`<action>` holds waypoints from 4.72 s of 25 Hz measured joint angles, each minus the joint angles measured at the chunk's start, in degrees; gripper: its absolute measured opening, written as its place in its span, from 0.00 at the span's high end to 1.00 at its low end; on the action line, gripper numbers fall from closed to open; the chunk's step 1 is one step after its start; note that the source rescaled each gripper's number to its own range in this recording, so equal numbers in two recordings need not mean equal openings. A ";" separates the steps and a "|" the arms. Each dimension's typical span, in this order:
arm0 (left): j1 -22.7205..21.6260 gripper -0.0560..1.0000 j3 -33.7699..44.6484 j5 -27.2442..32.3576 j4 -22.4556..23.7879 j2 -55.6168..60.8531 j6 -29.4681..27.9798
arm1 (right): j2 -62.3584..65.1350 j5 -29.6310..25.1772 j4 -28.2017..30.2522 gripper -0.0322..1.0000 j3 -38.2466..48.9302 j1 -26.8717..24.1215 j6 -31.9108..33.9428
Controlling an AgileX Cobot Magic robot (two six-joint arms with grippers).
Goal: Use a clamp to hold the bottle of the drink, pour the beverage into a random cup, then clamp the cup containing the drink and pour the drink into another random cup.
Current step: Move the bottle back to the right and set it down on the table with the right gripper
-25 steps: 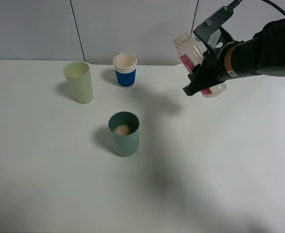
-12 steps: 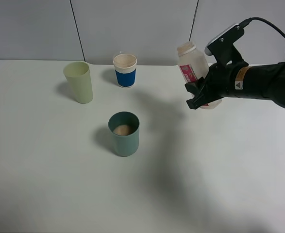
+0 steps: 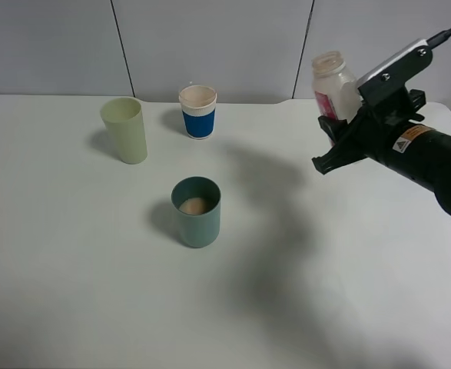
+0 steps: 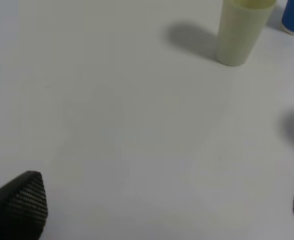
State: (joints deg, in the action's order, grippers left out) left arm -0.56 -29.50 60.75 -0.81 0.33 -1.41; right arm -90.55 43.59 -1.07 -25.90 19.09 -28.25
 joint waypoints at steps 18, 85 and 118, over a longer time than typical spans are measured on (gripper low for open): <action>0.00 0.00 0.00 0.00 0.00 0.00 0.00 | -0.05 13.39 -9.89 0.93 5.93 0.00 -1.21; 0.00 0.00 0.00 0.00 0.00 0.00 0.00 | -40.44 28.11 -1.02 0.93 -21.79 -1.30 18.49; 0.00 0.00 0.00 0.00 0.00 0.00 0.00 | -41.05 28.78 -0.81 0.94 -21.86 -1.30 17.38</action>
State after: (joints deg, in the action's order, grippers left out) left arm -0.56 -29.50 60.75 -0.81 0.33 -1.41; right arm -131.60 72.37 -1.88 -47.76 17.80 -10.87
